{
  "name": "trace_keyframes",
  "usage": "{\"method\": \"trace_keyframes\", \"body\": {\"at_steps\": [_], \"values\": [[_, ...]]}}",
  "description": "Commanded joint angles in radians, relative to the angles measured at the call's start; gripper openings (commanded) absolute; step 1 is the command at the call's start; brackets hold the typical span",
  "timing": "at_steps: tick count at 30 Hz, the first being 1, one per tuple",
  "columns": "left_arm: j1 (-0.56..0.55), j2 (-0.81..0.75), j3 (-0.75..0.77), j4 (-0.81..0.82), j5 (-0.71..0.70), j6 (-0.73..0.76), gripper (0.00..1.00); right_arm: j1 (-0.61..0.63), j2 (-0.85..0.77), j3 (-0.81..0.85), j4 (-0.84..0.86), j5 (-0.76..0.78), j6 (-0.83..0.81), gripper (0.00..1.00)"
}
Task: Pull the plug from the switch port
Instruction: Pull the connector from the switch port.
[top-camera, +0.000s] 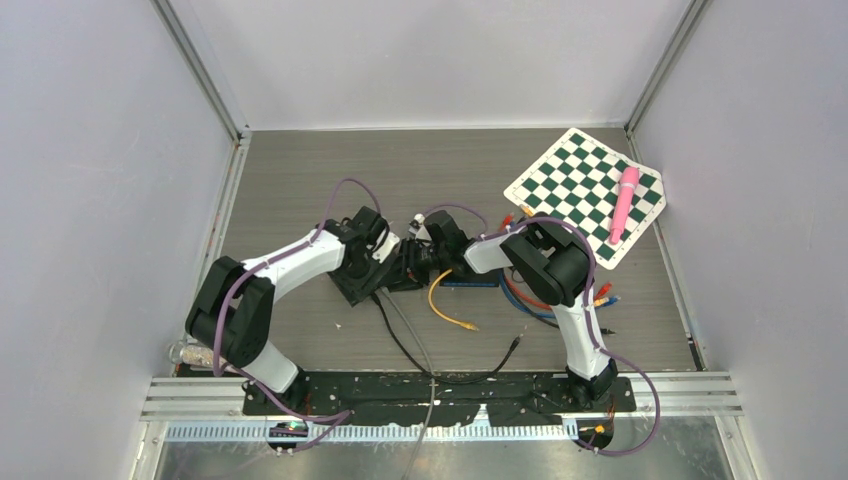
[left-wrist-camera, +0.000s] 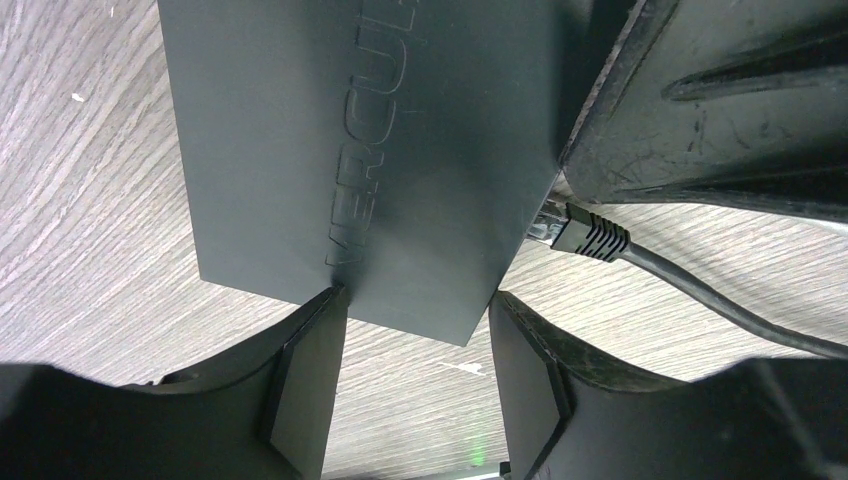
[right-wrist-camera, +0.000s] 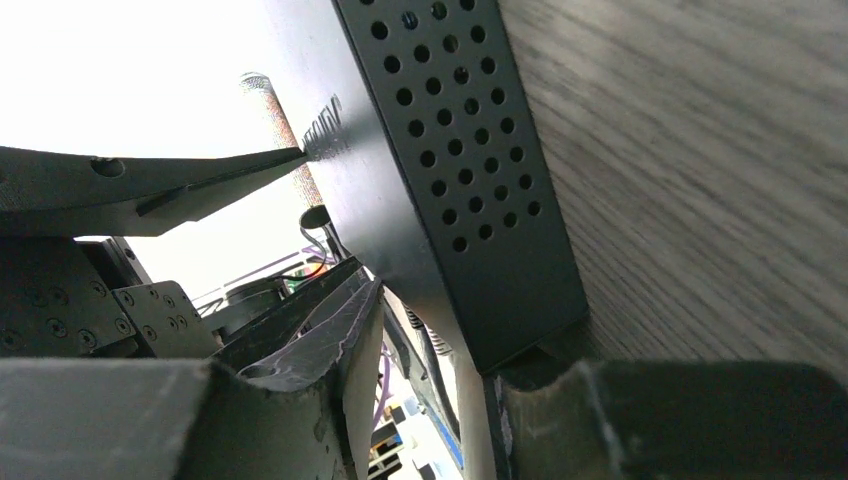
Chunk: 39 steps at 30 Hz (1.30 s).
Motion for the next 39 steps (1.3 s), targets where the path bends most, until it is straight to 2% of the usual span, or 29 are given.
{"method": "trace_keyframes", "body": {"at_steps": [1,5,6,7,8,14,25,27,29,31,34,37,39], "values": [[-0.003,0.007,0.014,0.01,0.052,-0.01,0.56,0.004,-0.009,-0.004,-0.044,0.095,-0.05,0.36],[-0.003,0.013,0.017,0.012,0.056,-0.013,0.56,0.01,-0.008,-0.015,-0.009,0.078,-0.049,0.36],[-0.003,-0.187,0.016,0.012,0.056,-0.012,0.56,0.01,-0.007,-0.017,-0.001,0.075,-0.047,0.35],[-0.003,-0.014,0.015,0.013,0.055,-0.013,0.55,0.01,-0.007,-0.023,0.003,0.075,-0.047,0.35],[-0.003,0.007,0.014,0.015,0.055,-0.013,0.55,0.009,-0.007,-0.026,0.009,0.074,-0.047,0.35],[-0.002,0.009,0.015,0.017,0.058,-0.013,0.55,0.011,-0.011,-0.031,0.018,0.067,-0.054,0.4],[0.0,0.004,0.011,0.036,0.07,-0.027,0.55,0.012,-0.019,-0.051,0.027,0.066,-0.056,0.4],[0.002,-0.001,0.007,0.042,0.071,-0.031,0.55,0.012,-0.015,-0.051,0.022,0.068,-0.055,0.38],[0.004,0.001,0.009,0.044,0.074,-0.033,0.56,0.012,-0.013,-0.051,0.021,0.07,-0.054,0.26],[0.006,0.002,0.009,0.044,0.078,-0.033,0.56,0.011,-0.013,-0.046,0.021,0.07,-0.053,0.24],[0.007,0.0,0.008,0.049,0.084,-0.035,0.56,0.011,-0.01,-0.037,0.021,0.066,-0.054,0.29],[0.01,-0.001,0.009,0.048,0.086,-0.038,0.56,0.011,-0.008,-0.032,0.024,0.066,-0.051,0.19],[0.009,0.0,0.009,0.047,0.086,-0.038,0.56,0.01,-0.004,-0.025,0.022,0.065,-0.046,0.21]]}}
